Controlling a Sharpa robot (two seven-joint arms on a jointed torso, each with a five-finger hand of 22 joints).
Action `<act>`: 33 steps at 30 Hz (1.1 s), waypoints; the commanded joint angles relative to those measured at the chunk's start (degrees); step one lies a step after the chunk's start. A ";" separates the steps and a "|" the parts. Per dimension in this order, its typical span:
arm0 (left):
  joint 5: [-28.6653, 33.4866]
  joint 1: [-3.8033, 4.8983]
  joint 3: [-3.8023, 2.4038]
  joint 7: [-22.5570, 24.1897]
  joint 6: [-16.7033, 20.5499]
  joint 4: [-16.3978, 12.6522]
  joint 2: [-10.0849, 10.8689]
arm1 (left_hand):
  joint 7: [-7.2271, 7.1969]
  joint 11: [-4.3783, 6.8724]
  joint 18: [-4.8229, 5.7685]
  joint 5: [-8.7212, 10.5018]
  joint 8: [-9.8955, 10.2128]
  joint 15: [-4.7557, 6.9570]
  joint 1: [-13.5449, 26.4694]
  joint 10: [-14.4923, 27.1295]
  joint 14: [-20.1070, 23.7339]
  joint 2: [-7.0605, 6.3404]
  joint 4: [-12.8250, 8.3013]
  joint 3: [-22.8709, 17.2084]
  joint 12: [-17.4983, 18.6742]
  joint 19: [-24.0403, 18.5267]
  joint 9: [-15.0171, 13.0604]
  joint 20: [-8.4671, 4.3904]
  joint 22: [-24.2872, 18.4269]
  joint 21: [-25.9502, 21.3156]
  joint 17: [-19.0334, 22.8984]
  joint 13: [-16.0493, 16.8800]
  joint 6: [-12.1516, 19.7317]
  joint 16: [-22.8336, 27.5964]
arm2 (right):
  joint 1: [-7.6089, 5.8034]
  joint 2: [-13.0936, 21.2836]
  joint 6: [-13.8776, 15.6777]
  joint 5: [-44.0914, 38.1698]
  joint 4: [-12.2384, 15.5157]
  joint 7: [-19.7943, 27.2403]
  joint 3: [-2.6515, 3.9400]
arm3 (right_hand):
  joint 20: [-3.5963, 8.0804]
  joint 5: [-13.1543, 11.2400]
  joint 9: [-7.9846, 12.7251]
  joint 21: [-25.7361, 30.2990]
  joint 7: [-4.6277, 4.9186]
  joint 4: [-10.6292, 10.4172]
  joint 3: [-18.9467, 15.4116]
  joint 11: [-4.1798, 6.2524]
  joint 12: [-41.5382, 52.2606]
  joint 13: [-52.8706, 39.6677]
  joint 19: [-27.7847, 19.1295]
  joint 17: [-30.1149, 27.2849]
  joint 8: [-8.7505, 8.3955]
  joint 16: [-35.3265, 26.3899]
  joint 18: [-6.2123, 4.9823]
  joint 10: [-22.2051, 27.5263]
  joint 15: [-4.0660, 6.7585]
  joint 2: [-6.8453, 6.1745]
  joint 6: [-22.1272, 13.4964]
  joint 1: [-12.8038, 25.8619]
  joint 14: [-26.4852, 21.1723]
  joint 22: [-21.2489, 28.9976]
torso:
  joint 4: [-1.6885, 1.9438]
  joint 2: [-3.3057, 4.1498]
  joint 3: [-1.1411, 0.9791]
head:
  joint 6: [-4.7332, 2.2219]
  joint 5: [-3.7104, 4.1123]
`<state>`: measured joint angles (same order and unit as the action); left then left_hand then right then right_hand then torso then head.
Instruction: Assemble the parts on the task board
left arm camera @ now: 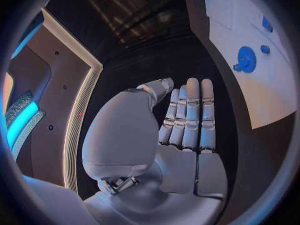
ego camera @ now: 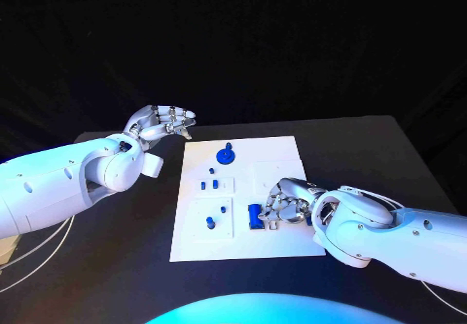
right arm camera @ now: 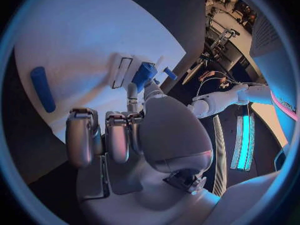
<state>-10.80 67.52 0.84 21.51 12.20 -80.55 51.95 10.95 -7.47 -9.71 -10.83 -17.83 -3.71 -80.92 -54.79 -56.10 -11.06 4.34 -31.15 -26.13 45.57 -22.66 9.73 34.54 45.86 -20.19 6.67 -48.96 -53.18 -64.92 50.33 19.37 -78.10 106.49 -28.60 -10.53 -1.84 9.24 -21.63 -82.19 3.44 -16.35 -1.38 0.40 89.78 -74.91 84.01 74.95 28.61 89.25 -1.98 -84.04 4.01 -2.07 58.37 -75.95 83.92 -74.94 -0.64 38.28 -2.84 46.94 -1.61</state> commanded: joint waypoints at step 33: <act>0.49 0.02 -0.03 0.30 -0.48 0.10 -0.08 | 0.21 -0.09 -0.65 -0.04 0.25 -0.10 -0.20 -0.35 0.16 0.14 0.16 0.06 0.39 -0.39 0.01 0.12 -0.05 -0.35 -0.06 -0.09 -0.33 0.32 | 0.74 -0.20 -1.67 -0.06 -0.30 2.28 -0.02 | 0.12 -0.14 0.66 0.41 -0.15 -0.21 1.55 0.42 0.22 -15.09 4.41 13.00 -0.24 -0.10 0.54 -5.96 0.38 -4.16 0.58 -0.40 5.63 -13.15 | 0.06 0.03 -0.01 | 0.14 -0.06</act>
<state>-10.67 67.52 0.84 21.48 12.20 -80.39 51.93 10.94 -7.47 -9.71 -10.83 -17.83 -3.70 -80.92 -54.79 -56.10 -11.06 4.34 -31.15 -26.10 45.57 -22.66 9.73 34.54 45.86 -20.18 6.67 -48.96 -53.18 -64.30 50.18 19.11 -76.90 106.23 -26.94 -10.52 -1.85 9.22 -21.02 -81.88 3.25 -16.51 -0.13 0.60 89.78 -74.91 84.01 74.93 28.61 89.25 -2.08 -83.84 4.01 -5.97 58.56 -75.93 83.92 -74.92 -0.58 38.29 -2.86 47.07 -1.64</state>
